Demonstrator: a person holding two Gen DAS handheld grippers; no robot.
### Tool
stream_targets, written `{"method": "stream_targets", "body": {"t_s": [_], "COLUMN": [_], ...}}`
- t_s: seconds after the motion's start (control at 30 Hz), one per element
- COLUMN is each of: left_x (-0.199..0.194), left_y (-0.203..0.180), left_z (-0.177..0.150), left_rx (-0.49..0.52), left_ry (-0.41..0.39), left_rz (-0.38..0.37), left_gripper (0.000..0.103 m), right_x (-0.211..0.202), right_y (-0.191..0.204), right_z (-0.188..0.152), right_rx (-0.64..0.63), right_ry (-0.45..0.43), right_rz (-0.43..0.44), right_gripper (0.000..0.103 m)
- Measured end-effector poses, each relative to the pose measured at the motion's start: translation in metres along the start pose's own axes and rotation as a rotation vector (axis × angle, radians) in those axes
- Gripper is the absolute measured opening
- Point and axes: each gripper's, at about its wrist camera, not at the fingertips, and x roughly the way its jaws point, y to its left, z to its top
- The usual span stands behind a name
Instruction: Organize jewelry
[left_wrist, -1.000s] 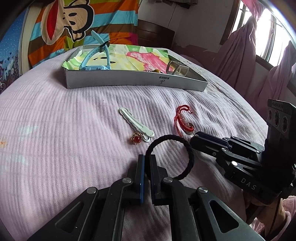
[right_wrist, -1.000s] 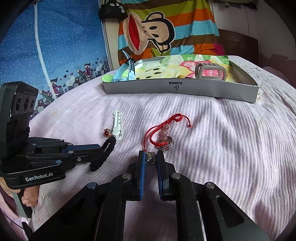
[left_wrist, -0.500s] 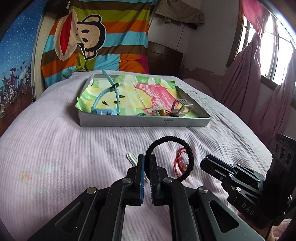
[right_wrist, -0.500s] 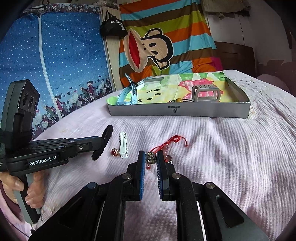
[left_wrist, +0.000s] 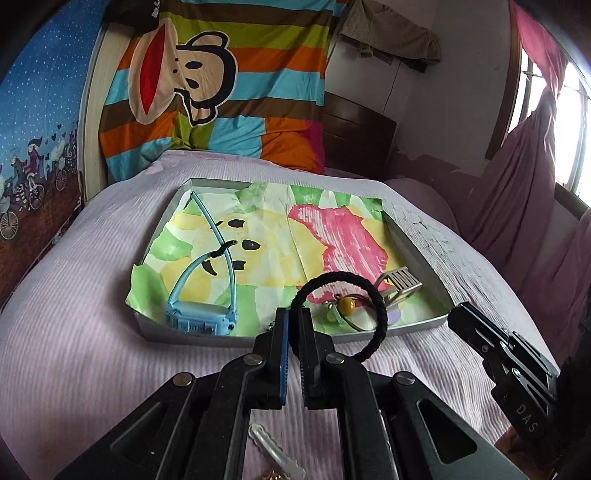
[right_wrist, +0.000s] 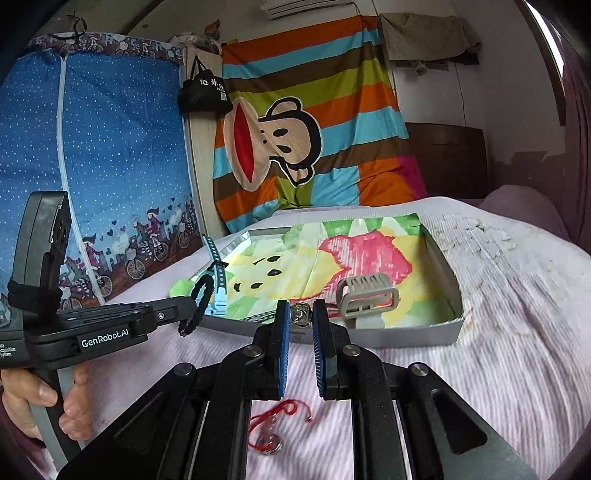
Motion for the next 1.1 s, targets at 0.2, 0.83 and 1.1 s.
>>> {"method": "stream_targets", "body": {"t_s": [0.2, 0.83, 1.1], "left_x": [0.034, 0.065, 0.063], "left_y": [0.000, 0.004, 0.004], "left_z": [0.009, 0.003, 0.002], "left_rx": [-0.029, 0.003, 0.004], "left_ry": [0.023, 0.087, 0.076], "left_rz": [0.050, 0.114, 0.092], "left_gripper": [0.005, 0.005, 0.006], "right_x": [0.025, 0.080, 0.081], "right_y": [-0.023, -0.036, -0.036], "right_z": [0.004, -0.009, -0.011], "right_rx": [0.045, 0.043, 0.040], "right_ry": [0.030, 0.113, 0.115], "right_rz": [-0.045, -0.055, -0.060], "right_gripper": [0.011, 0.011, 0.011]}}
